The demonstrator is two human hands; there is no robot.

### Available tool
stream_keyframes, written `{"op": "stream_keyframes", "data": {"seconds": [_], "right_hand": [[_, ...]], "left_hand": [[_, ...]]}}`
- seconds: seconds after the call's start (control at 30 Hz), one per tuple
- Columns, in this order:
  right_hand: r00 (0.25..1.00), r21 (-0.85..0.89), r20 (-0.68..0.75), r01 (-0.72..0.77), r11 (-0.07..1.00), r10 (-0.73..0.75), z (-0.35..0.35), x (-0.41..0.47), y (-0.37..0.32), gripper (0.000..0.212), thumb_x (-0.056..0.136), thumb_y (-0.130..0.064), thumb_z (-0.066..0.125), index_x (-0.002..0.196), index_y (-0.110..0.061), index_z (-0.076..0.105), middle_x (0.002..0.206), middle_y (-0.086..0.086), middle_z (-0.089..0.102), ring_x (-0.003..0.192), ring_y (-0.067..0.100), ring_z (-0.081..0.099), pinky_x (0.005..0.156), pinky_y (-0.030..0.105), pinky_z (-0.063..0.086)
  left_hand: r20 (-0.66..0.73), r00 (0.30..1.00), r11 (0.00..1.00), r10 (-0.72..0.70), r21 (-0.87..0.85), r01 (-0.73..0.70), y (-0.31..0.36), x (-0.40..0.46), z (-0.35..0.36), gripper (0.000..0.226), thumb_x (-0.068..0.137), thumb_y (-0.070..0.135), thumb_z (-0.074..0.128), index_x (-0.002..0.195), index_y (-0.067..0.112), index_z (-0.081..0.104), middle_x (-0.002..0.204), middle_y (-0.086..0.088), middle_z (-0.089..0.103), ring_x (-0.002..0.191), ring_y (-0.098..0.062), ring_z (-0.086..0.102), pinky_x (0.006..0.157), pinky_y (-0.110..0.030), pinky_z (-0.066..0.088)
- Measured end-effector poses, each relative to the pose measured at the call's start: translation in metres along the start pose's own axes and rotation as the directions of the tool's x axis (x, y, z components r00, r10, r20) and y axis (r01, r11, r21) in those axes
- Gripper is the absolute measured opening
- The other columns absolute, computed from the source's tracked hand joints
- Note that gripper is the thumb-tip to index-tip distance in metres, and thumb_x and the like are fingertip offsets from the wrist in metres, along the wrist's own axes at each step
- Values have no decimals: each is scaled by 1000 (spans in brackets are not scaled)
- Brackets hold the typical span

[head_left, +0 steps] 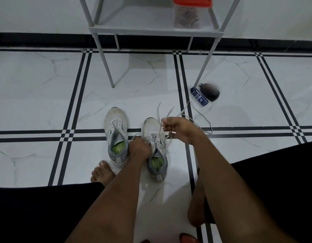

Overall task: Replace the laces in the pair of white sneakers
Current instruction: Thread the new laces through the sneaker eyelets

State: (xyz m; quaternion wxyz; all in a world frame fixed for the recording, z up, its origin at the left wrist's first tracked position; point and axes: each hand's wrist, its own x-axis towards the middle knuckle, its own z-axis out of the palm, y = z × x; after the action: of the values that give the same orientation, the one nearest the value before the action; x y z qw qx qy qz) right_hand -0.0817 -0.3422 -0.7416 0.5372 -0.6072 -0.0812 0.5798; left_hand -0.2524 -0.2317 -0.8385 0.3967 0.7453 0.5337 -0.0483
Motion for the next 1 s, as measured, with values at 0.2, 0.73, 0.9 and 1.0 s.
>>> {"op": "stream_keyframes", "data": {"seconds": [0.2,0.73,0.9,1.0], "right_hand": [[949,65,-312,64,996,-41,-2,12,-19,20,97,-33,77,104,-14,75,105,3,77,92,19,72,81,36,60],[974,337,-169,201,920,-150,31,4,-17,20,95,-30,80,108,-17,74,87,-7,71,72,7,60,66,25,47],[856,-290,-507,-61,955,-99,17,29,22,49,84,-52,86,65,-17,57,61,-1,55,57,19,52,56,34,42],[878,-534,-462,-162,830,-125,32,32,64,61,88,-53,81,50,-16,49,53,2,54,58,21,57,67,40,51]], "left_hand": [[-19,999,1000,-31,-2,31,-4,-4,2,43,90,29,72,122,4,59,122,-19,69,117,-39,64,93,-39,52],[16,998,997,-65,43,65,-4,0,-2,44,87,28,75,120,2,61,120,-19,72,115,-39,67,91,-39,57],[4,998,998,-70,1,70,-1,-5,0,42,92,28,73,120,1,59,119,-18,72,115,-37,67,92,-38,53],[-7,997,996,-81,29,81,-1,-4,0,42,93,31,72,122,3,58,121,-18,71,116,-38,66,92,-39,54]]}}
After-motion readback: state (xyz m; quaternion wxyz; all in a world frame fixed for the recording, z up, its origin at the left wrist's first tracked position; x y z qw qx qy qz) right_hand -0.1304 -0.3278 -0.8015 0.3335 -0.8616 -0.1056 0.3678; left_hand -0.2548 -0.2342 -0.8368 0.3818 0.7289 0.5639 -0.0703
